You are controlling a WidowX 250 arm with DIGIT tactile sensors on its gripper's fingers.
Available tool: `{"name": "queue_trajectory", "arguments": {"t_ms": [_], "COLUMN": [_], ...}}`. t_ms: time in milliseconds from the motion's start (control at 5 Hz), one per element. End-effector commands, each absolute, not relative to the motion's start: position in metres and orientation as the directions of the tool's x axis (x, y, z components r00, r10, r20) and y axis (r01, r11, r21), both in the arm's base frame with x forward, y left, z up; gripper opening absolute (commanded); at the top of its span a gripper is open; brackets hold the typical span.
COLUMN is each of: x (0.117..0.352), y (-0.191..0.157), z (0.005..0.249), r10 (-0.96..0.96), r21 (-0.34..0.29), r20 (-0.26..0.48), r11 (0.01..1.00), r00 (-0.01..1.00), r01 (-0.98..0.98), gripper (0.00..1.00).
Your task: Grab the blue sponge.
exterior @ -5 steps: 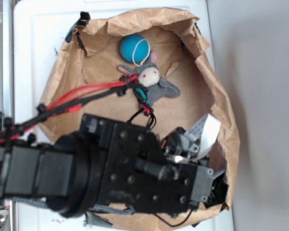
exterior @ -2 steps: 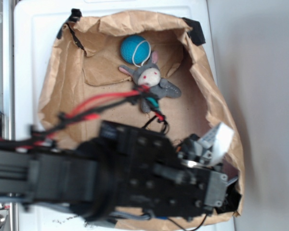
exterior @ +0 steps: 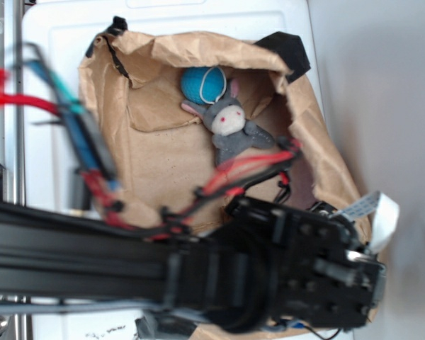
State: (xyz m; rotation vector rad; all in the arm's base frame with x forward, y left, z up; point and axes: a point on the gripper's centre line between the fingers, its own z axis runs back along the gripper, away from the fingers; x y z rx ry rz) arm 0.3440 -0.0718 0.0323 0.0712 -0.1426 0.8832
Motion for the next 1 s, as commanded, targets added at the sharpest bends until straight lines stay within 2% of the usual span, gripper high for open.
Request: {"name": "queue_trajectory", "arguments": {"t_ms": [0,400,600,800], "x": [0.347,0.304,0.290,0.285], "y": [-0.061,-0.034,-0.021,-0.009], "z": [0.067,0.131,0.148,0.161], "r10": [0.807,0.814,0.817,0.804], "r21": [-0.139,-0.286,-0.231,-0.125], "r20": [0.170,0.102,0.084,0.109], "r11": [0.588,0.575,0.572,0.594], "r00": [0.566,0.573,0.570,0.584], "r01": [-0.797,-0.766,-0.787,-0.794], "gripper": [0.00,0.00,0.00,0.00]}}
